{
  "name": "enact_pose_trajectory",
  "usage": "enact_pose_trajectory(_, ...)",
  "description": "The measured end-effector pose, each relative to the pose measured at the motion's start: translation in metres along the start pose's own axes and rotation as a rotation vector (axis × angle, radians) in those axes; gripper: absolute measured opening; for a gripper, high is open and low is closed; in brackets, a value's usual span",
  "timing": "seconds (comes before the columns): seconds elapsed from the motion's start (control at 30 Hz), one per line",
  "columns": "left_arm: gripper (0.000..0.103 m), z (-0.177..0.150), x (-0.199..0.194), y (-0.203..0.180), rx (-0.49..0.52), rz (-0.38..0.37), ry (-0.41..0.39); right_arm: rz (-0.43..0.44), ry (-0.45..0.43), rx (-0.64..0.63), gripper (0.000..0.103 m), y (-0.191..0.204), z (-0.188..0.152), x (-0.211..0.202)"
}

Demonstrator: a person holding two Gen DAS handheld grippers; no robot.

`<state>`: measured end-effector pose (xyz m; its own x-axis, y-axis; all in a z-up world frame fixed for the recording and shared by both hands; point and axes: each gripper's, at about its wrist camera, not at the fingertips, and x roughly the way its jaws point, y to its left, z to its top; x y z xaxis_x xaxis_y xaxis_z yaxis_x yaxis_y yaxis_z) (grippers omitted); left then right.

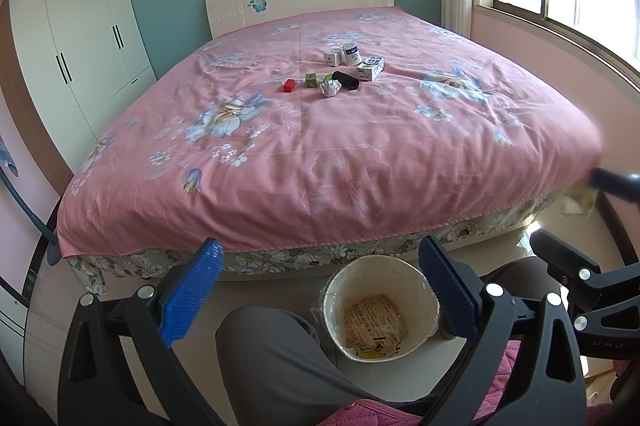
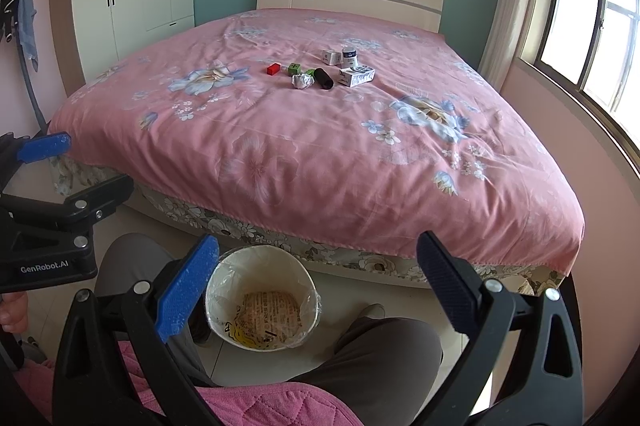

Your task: Collect trash

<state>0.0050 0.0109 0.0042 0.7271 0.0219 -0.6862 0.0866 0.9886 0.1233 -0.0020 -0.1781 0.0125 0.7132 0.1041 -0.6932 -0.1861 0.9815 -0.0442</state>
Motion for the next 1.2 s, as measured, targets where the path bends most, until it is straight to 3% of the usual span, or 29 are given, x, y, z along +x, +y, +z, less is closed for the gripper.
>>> enact_pose_trajectory(1.2,0.099,0.0043,-0.0041,0.0026,0.001,0.004,-0.003,-0.002,-0.005,-0.003,0.097,0.0012,-0.0015,0.0010)
